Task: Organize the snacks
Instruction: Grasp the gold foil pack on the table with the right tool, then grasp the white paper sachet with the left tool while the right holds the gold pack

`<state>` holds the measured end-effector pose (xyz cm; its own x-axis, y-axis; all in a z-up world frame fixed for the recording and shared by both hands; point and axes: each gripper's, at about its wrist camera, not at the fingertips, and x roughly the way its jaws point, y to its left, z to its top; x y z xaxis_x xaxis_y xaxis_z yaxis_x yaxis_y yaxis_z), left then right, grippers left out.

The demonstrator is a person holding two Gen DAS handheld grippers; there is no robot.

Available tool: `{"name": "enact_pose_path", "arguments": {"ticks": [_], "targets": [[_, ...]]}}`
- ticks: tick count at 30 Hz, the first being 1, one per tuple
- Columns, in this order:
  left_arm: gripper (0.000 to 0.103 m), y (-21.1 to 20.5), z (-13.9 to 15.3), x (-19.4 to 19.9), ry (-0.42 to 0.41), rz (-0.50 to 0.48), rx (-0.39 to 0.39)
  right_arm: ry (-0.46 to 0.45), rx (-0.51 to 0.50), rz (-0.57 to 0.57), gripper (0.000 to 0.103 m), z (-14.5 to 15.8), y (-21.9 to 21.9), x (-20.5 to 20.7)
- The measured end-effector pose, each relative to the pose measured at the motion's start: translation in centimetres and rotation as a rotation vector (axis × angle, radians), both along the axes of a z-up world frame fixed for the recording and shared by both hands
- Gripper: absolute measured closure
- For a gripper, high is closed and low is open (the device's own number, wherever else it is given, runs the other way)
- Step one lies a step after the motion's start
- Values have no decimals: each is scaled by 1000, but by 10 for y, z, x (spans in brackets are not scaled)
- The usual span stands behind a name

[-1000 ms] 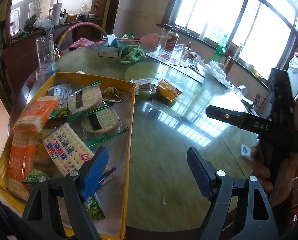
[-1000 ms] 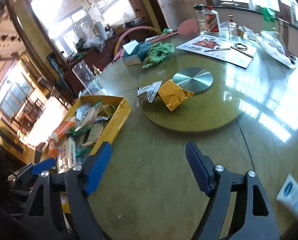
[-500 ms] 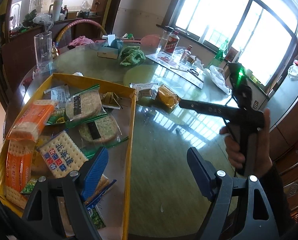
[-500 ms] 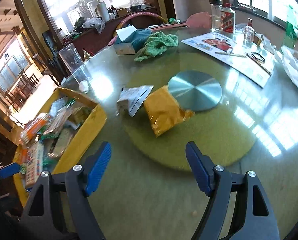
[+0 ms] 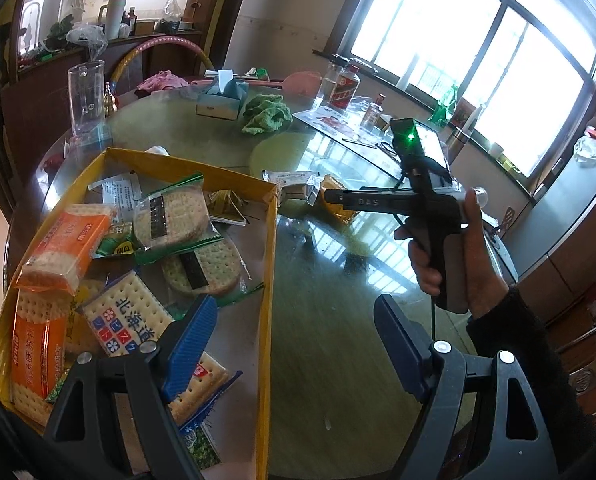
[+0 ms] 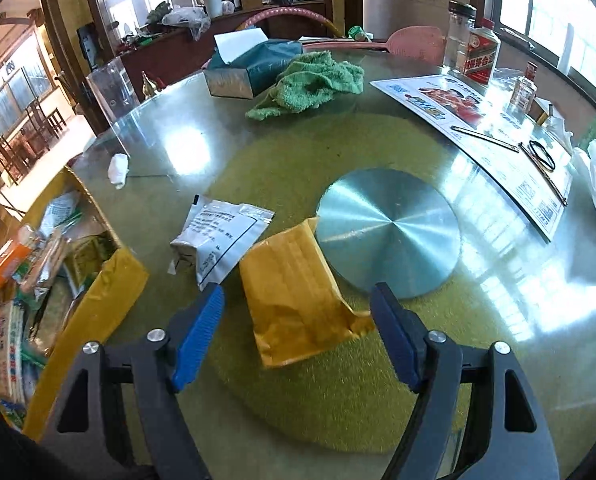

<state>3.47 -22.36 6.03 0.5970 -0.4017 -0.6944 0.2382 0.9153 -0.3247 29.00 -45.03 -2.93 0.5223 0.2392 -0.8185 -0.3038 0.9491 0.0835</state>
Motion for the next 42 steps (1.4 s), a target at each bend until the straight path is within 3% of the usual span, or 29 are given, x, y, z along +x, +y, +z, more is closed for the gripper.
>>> {"name": "enact_pose_path", "arguments": {"ticks": [4, 7, 11, 16, 23, 33, 38, 42], "targets": [[22, 2, 0, 1, -3, 1, 1, -1, -43, 1, 37, -7, 8, 6], [22, 3, 0, 1, -4, 3, 0, 14, -67, 6, 49, -14, 11, 7], [22, 4, 0, 1, -2, 4, -3, 16, -62, 9, 53, -14, 8, 0], [22, 0, -1, 2, 0, -12, 4, 50, -75, -36, 54, -14, 1, -16], [22, -19, -6, 20, 47, -61, 45, 106, -51, -173, 55, -14, -30, -75], [22, -71, -11, 100, 146, -138, 144, 114, 57, -268, 55, -18, -72, -152], [22, -103, -18, 151, 189, -137, 216, 85, 79, -278, 55, -20, -76, -166], [22, -115, -33, 184, 268, -139, 215, 75, 128, -286, 55, -21, -81, -169]]}}
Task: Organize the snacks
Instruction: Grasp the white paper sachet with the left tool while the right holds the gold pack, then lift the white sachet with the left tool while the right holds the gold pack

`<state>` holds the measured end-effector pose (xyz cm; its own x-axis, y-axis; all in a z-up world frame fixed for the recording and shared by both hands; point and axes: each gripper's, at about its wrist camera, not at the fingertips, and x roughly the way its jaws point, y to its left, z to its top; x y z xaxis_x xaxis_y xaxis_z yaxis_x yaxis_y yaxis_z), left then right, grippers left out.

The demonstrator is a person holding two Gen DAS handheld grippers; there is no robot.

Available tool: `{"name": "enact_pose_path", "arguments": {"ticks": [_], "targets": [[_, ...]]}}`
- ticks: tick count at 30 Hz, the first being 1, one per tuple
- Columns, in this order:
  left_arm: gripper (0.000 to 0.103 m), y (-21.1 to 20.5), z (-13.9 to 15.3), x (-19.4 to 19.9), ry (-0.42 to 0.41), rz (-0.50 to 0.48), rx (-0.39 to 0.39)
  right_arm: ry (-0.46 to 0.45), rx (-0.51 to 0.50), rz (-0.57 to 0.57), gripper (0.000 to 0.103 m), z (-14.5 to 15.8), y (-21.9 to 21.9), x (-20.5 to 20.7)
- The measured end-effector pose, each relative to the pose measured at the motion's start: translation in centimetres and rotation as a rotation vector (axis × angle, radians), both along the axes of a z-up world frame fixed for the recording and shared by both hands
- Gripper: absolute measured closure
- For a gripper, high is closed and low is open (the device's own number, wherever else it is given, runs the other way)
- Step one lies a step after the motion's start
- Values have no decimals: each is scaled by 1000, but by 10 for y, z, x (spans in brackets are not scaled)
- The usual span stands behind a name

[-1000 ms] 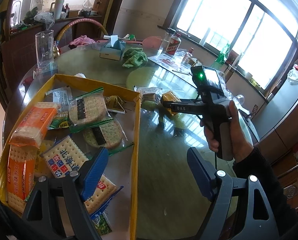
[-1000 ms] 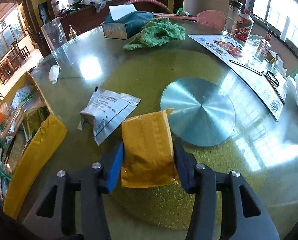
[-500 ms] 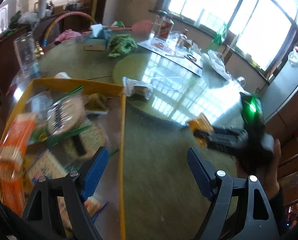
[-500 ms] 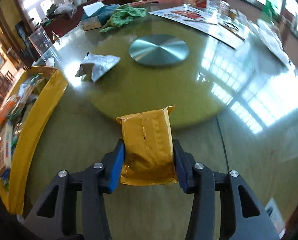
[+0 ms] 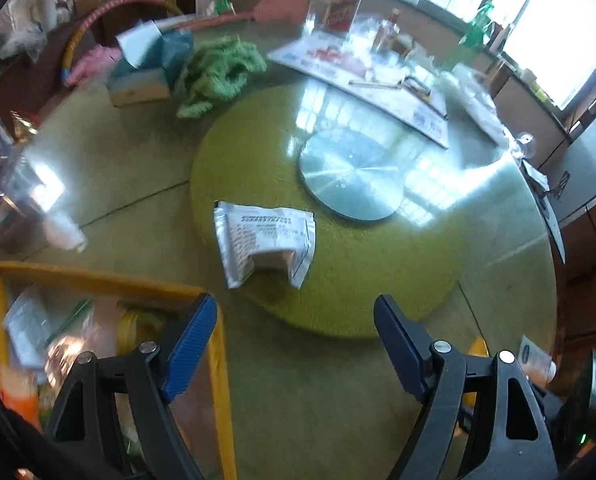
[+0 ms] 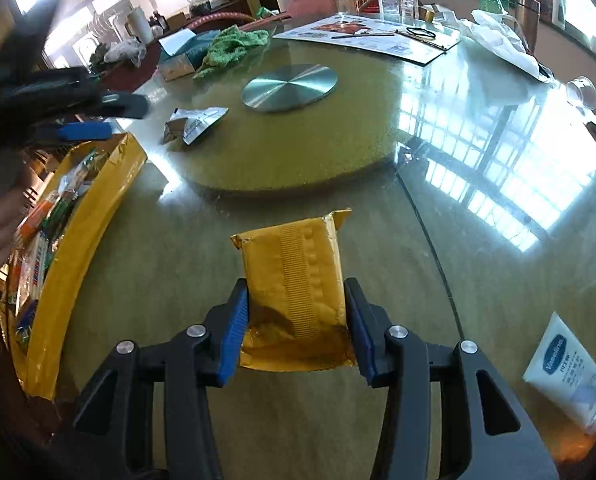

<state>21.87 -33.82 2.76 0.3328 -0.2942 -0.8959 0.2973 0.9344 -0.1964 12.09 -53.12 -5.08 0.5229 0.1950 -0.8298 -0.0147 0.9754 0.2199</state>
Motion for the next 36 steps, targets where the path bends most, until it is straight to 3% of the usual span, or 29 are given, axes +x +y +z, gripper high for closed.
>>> {"name": "enact_pose_path", "arguments": {"ticks": [2, 6, 11, 14, 16, 21, 28, 36], "targets": [[22, -6, -7, 15, 25, -10, 2, -6, 12, 2, 55, 0, -1, -1], [22, -17, -24, 36, 70, 6, 94, -16, 57, 20, 55, -1, -6, 0], [22, -24, -38, 51, 118, 18, 125, -18, 98, 27, 55, -2, -10, 0], [25, -27, -45, 58, 119, 47, 169, -22, 97, 36, 55, -3, -9, 0], [27, -23, -45, 59, 110, 75, 158, -24, 99, 37, 55, -3, -10, -1], [46, -28, -35, 42, 61, 32, 161, -22, 106, 26, 55, -3, -14, -4], [46, -42, -34, -10, 70, -105, 154, -20, 104, 0, 55, -3, -18, -18], [46, -40, -35, -110, 33, -347, 180, -16, 110, -40, 55, -2, -26, -50]]}}
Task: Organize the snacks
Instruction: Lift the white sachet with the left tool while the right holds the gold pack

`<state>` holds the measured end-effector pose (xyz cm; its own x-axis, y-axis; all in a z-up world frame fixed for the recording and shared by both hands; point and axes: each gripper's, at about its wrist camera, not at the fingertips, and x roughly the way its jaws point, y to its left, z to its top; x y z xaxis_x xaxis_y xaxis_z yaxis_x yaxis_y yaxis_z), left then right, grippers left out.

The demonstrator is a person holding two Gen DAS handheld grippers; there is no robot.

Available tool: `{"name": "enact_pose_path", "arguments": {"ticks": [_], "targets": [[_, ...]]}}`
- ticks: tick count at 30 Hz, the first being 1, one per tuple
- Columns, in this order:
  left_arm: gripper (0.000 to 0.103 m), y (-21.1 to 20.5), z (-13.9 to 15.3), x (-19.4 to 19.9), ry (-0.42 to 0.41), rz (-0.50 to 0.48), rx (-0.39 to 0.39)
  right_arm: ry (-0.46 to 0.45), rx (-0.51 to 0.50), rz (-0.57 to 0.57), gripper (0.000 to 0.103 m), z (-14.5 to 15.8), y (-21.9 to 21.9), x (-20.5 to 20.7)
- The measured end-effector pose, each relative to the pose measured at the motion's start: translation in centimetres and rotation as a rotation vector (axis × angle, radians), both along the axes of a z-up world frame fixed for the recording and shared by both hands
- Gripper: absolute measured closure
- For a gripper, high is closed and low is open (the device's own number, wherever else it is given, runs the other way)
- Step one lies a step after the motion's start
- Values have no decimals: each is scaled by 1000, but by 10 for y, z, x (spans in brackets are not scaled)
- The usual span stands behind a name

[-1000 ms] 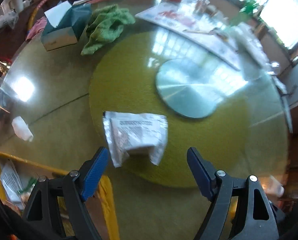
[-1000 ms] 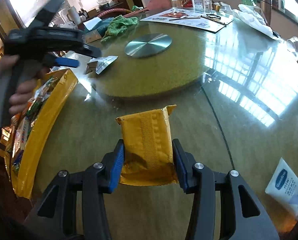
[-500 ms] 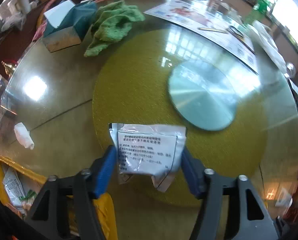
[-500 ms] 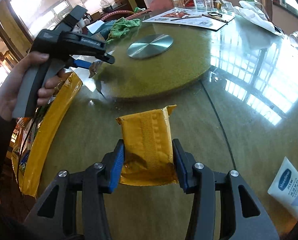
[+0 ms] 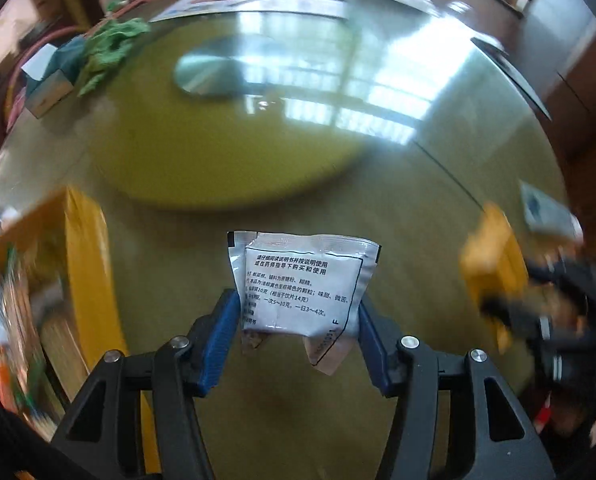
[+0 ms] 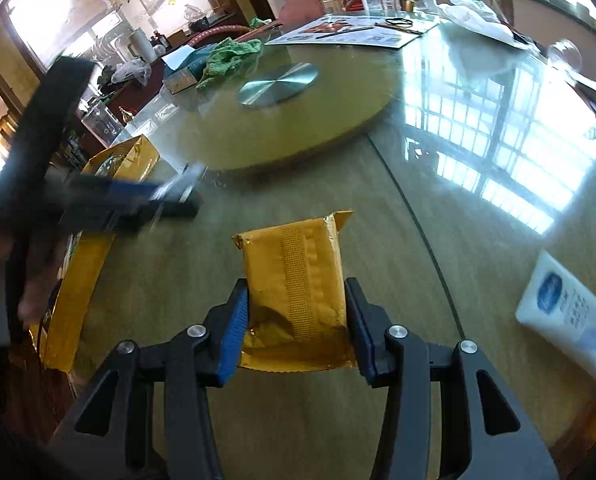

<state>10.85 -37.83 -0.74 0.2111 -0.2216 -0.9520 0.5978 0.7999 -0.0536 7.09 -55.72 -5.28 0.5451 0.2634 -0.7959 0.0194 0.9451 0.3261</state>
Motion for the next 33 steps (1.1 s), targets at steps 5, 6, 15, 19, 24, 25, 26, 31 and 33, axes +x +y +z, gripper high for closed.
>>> {"name": "enact_pose_path", "arguments": {"ticks": [5, 6, 15, 19, 24, 25, 26, 31, 33], "targets": [[43, 28, 1, -52, 38, -23, -44, 3, 3, -22, 55, 0, 0, -19], [41, 31, 1, -60, 48, -26, -58, 5, 0, -21, 55, 0, 2, -22], [32, 71, 14, -103, 80, 118, -250, 21, -12, -32, 55, 1, 17, -41], [32, 94, 7, -111, 145, 255, -385, 16, -31, -14, 55, 0, 28, -45], [32, 84, -11, -106, 227, 434, -501, 3, -66, -11, 55, 0, 38, -52], [32, 81, -11, -106, 226, 443, -507, 2, -58, -12, 55, 0, 38, -53], [32, 74, -12, -104, 220, 453, -519, 3, -52, -14, 55, 0, 37, -55], [32, 56, -15, -87, 195, 486, -510, -3, -40, -32, 55, 0, 29, -64], [31, 48, -13, -82, 146, 441, -462, -4, -37, -43, 55, -1, 26, -67]]}}
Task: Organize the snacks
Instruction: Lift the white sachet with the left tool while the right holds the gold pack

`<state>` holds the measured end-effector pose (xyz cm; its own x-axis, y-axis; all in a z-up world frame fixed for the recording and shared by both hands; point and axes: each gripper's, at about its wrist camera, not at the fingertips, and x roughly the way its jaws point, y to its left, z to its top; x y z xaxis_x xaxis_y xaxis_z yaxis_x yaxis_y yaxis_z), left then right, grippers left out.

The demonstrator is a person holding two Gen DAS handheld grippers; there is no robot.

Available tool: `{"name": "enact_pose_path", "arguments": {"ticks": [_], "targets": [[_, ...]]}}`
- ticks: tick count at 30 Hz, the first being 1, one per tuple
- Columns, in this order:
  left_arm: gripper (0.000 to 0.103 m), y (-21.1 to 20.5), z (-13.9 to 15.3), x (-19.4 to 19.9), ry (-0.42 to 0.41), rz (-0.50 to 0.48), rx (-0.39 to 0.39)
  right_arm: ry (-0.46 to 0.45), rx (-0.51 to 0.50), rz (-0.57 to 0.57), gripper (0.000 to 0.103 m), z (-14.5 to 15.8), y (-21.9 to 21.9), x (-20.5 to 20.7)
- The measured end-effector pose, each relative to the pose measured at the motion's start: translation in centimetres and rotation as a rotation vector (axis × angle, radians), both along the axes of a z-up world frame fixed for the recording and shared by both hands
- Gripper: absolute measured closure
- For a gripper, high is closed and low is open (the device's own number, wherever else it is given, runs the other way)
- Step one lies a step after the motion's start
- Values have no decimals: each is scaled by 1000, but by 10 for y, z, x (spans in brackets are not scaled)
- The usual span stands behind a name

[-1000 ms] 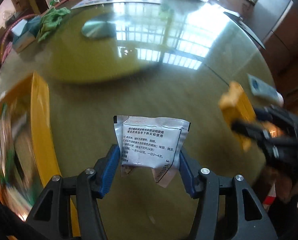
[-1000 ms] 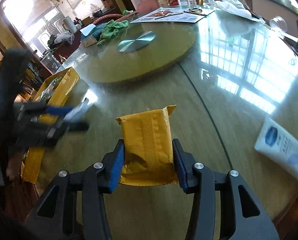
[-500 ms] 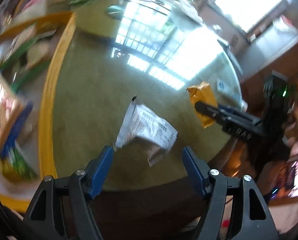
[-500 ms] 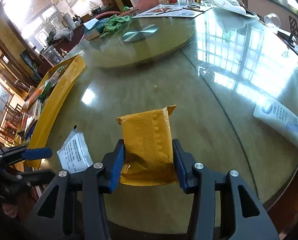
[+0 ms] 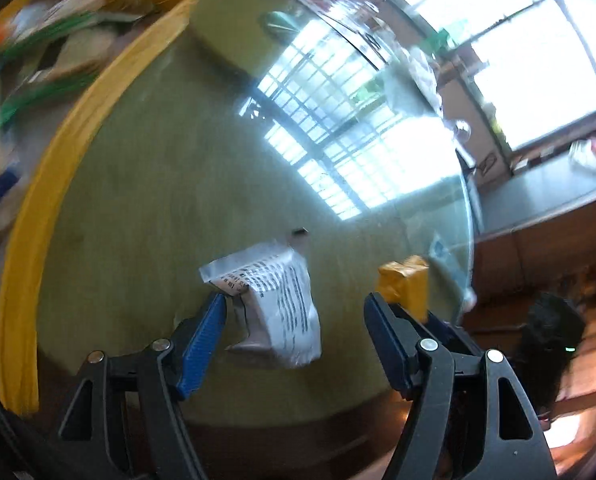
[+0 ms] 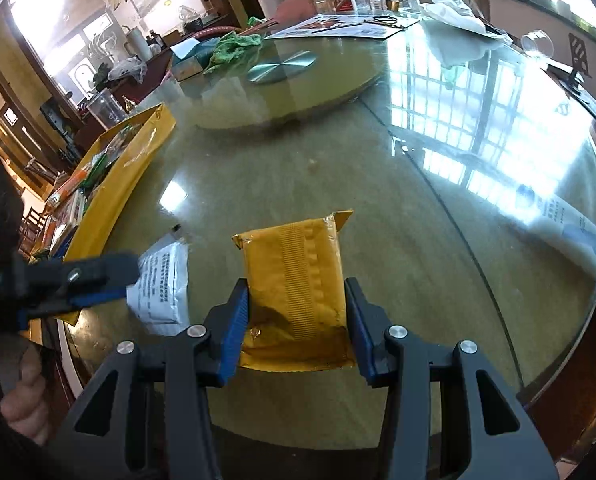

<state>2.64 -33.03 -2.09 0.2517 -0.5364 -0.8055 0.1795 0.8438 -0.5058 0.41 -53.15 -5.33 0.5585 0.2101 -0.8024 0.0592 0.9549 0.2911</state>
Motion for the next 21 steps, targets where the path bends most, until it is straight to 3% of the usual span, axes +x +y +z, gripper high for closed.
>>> {"name": "enact_pose_path", "arguments": {"ticks": [3, 12, 14, 15, 21], "targets": [[31, -4, 5, -8, -99, -42, 158, -2, -5, -11, 55, 0, -2, -3], [33, -16, 1, -22, -270, -139, 359, -11, -37, -29, 55, 1, -2, -8], [49, -12, 3, -24, -285, -137, 360, -10, -45, -30, 55, 1, -1, -7], [62, -11, 5, -26, -290, -141, 356, -10, -45, -30, 55, 1, -1, -7], [81, 7, 11, -31, -311, -144, 256, -7, -53, -32, 55, 1, 1, -7]]}}
